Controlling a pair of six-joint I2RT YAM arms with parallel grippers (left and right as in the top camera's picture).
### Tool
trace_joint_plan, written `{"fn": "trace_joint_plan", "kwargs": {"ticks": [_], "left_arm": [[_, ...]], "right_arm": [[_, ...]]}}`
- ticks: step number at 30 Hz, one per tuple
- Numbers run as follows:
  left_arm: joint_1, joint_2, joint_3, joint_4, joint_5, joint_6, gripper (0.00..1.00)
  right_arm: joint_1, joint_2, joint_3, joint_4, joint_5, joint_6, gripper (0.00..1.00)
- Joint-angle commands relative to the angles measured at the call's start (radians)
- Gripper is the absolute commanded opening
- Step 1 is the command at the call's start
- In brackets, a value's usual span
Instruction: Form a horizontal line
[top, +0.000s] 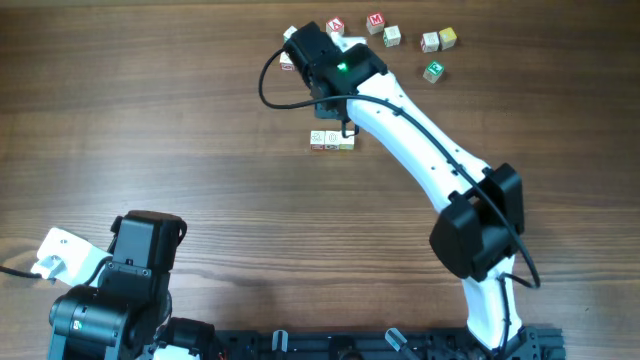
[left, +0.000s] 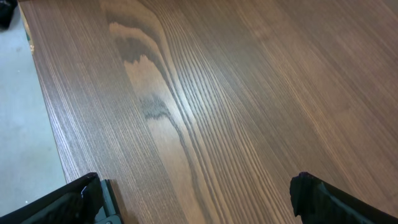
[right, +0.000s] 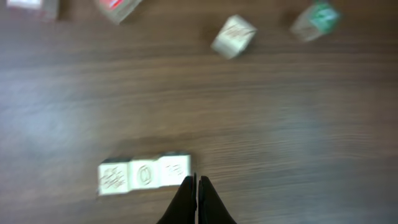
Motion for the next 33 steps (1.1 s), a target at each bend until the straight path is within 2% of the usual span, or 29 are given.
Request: {"fn": "trace_joint_plan", "kwargs": {"ticks": [1,4,5,8,10,11,17,20,21,23,25,27,28,33], "left_arm": [[0.008,-0.003,-0.002,-0.001,-0.006,-0.021,1.00],[0.008,-0.003,-0.002,-0.001,-0.006,-0.021,1.00],[0.008,-0.003,-0.002,-0.001,-0.006,-0.021,1.00],[0.008,-0.003,-0.002,-0.001,-0.006,-0.021,1.00],[0.008,-0.003,-0.002,-0.001,-0.006,-0.021,1.00],[0.008,-0.003,-0.002,-0.001,-0.006,-0.021,1.00],[0.008,-0.003,-0.002,-0.001,-0.006,-0.021,1.00],[0.008,-0.003,-0.002,-0.001,-0.006,-0.021,1.00],[0.008,-0.003,-0.002,-0.001,-0.006,-0.021,1.00],[0.008,-0.003,-0.002,-0.001,-0.006,-0.021,1.00],[0.008,-0.003,-0.002,-0.001,-0.006,-0.021,1.00],[0.008,-0.003,-0.002,-0.001,-0.006,-0.021,1.00],[0.008,-0.003,-0.002,-0.001,-0.006,-0.021,1.00],[0.008,-0.003,-0.002,-0.001,-0.006,-0.021,1.00]], "right_arm": [[-0.044,-0.140,0.011,-0.014,0.131,0.044,0.05],[-0.095,-0.214,0.011,-0.037,0.131,0.043,0.26],[-0.116,-0.238,0.011,-0.044,0.131,0.043,0.42],[-0.192,-0.310,0.011,-0.082,0.125,0.025,0.68],[-0.222,-0.335,0.011,-0.096,0.095,0.008,0.79],[-0.240,-0.346,0.011,-0.100,0.062,-0.011,1.00],[-0.297,-0.336,-0.001,-0.071,-0.013,-0.045,1.00],[-0.320,-0.326,-0.025,-0.022,-0.018,-0.026,0.98],[-0.330,-0.321,-0.038,0.002,-0.037,-0.024,0.86],[-0.345,-0.311,-0.057,0.035,-0.096,-0.023,0.54],[-0.352,-0.292,-0.071,0.068,-0.163,-0.024,0.34],[-0.353,-0.272,-0.088,0.105,-0.206,-0.024,0.18],[-0.353,-0.233,-0.130,0.193,-0.266,-0.028,0.08],[-0.353,-0.149,-0.170,0.295,-0.351,-0.031,0.05]]}}
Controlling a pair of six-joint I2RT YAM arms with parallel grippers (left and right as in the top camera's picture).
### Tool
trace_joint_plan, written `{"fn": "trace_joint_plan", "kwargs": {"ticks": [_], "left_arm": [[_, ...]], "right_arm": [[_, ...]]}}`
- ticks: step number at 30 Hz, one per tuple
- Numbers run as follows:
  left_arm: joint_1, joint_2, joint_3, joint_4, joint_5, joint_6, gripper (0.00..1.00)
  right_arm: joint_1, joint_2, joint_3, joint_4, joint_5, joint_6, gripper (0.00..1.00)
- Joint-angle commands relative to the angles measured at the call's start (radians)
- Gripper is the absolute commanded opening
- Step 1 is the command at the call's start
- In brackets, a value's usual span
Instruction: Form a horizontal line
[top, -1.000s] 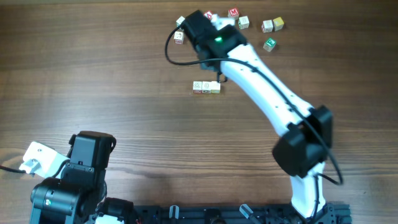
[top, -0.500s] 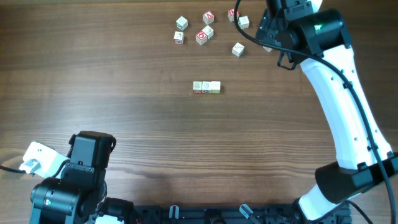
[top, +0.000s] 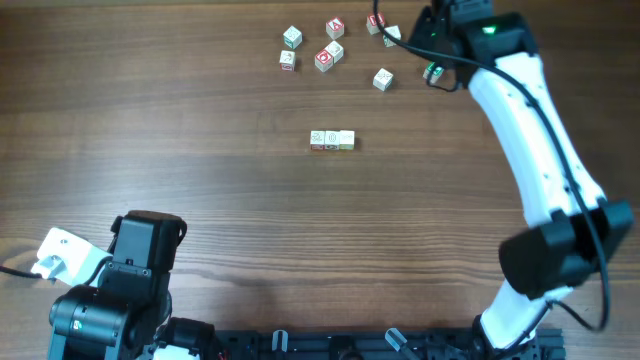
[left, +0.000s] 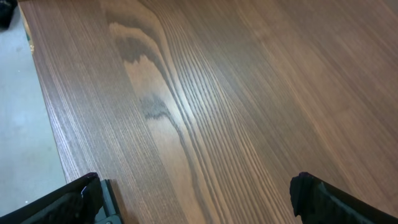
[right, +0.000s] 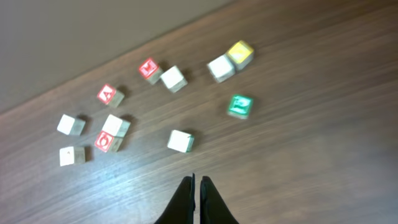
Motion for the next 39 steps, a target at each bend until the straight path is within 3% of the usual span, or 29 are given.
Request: {"fn": "trace_joint_plan", "kwargs": {"ticks": [1,13,24,39], "left_arm": [[0.008,-0.003,-0.002,-0.001,-0.006,-0.021,1.00],[0.008,-0.003,-0.002,-0.001,-0.006,-0.021,1.00],[0.008,-0.003,-0.002,-0.001,-0.006,-0.021,1.00],[0.008,-0.003,-0.002,-0.001,-0.006,-0.021,1.00]], "right_arm": [[0.005,0.102,-0.043,0.057,-0.135,0.001,0.04],[0.011,0.353,-0.056,0.180,-0.380,0.047,0.05],[0.095,0.392,-0.058,0.237,-0.383,-0.131,0.04],[0.132,0.397,-0.074,0.145,-0.380,-0.132,0.05]]}}
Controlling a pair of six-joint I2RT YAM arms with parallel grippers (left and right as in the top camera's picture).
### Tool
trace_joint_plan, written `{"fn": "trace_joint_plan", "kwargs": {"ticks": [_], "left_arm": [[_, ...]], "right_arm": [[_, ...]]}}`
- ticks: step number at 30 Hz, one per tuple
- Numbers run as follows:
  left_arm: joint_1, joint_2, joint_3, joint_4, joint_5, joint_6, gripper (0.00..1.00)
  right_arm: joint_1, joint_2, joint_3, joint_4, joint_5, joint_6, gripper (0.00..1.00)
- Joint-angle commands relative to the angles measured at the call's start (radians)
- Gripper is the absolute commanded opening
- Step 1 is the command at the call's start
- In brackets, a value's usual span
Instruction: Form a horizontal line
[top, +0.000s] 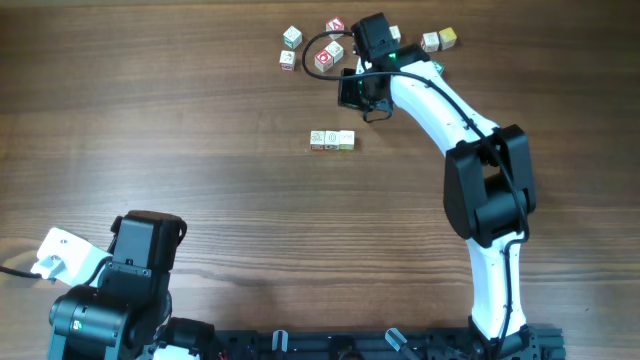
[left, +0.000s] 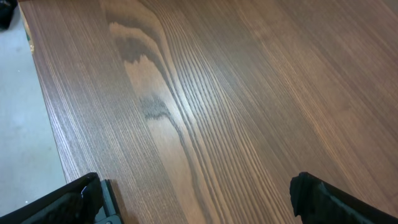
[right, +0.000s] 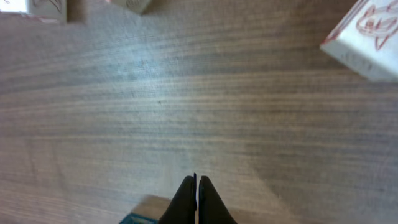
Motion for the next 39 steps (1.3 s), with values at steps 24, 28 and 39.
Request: {"fn": "trace_joint_plan", "kwargs": {"ticks": [24,28,39], "left_arm": [[0.008,-0.003,-0.002,-0.001,-0.006,-0.021,1.00],[0.008,-0.003,-0.002,-0.001,-0.006,-0.021,1.00],[0.008,-0.003,-0.002,-0.001,-0.006,-0.021,1.00]], "right_arm": [[0.034,0.039,-0.075,0.003,-0.001,0.006,0.05],[0.034,0.039,-0.075,0.000,-0.001,0.006,0.04],[0.034,0.039,-0.075,-0.001,-0.031,-0.020,0.05]]}}
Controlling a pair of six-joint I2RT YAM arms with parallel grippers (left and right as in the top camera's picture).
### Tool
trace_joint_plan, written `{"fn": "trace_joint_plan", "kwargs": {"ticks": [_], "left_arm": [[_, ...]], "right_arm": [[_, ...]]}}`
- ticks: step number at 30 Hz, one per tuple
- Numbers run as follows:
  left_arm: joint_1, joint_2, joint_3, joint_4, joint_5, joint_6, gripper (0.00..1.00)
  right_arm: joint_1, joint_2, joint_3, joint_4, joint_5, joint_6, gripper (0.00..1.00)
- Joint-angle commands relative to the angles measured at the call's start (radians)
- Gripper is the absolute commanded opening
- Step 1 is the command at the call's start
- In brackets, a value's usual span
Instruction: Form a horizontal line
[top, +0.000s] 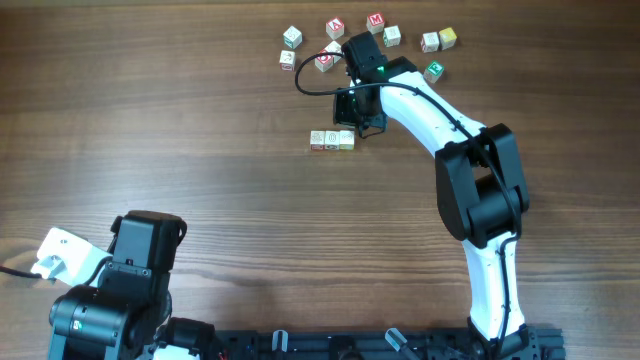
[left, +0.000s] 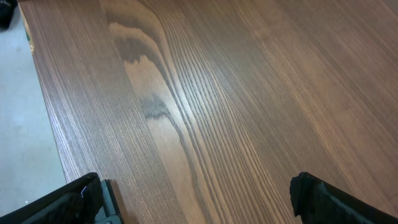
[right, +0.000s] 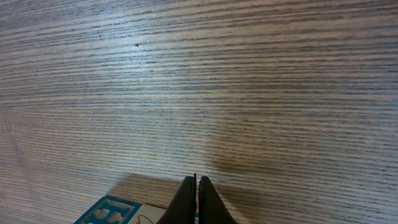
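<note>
Three pale blocks (top: 331, 140) sit side by side in a horizontal row at mid-table. My right gripper (top: 358, 118) hovers low just above and right of the row's right end, its fingers (right: 195, 186) shut with nothing between them. A block with a blue-lettered face (right: 112, 211) lies against the fingers at the bottom edge of the right wrist view; overhead the gripper hides it. My left gripper (left: 199, 199) is open over bare table, far from the blocks.
Several loose blocks lie scattered along the far edge, among them a red-faced one (top: 325, 62), a green one (top: 433, 70) and a yellow one (top: 447, 38). The left arm (top: 110, 290) rests at the near left corner. The right arm (top: 470, 170) crosses the table's right side.
My shut right gripper has moved nearer to the row's right end, with the blue-lettered block still at its fingers. The left arm has not moved.
My shut right gripper first stood at the right end of the three-block row. Then it was high over the loose blocks, one lying apart below them. Then it was down at that block, which now sits hidden under the gripper, closer to the row.
</note>
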Motion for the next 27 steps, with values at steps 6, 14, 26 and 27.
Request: {"fn": "trace_joint_plan", "kwargs": {"ticks": [6,14,26,27], "left_arm": [[0.008,-0.003,-0.002,-0.001,-0.006,-0.021,1.00],[0.008,-0.003,-0.002,-0.001,-0.006,-0.021,1.00],[0.008,-0.003,-0.002,-0.001,-0.006,-0.021,1.00],[0.008,-0.003,-0.002,-0.001,-0.006,-0.021,1.00]], "right_arm": [[0.003,0.026,-0.006,-0.006,-0.035,-0.021,0.05],[0.003,0.025,-0.005,-0.013,-0.041,-0.024,0.05],[0.003,0.025,-0.005,-0.021,-0.048,-0.029,0.05],[0.003,0.025,-0.005,-0.021,-0.048,-0.029,0.05]]}}
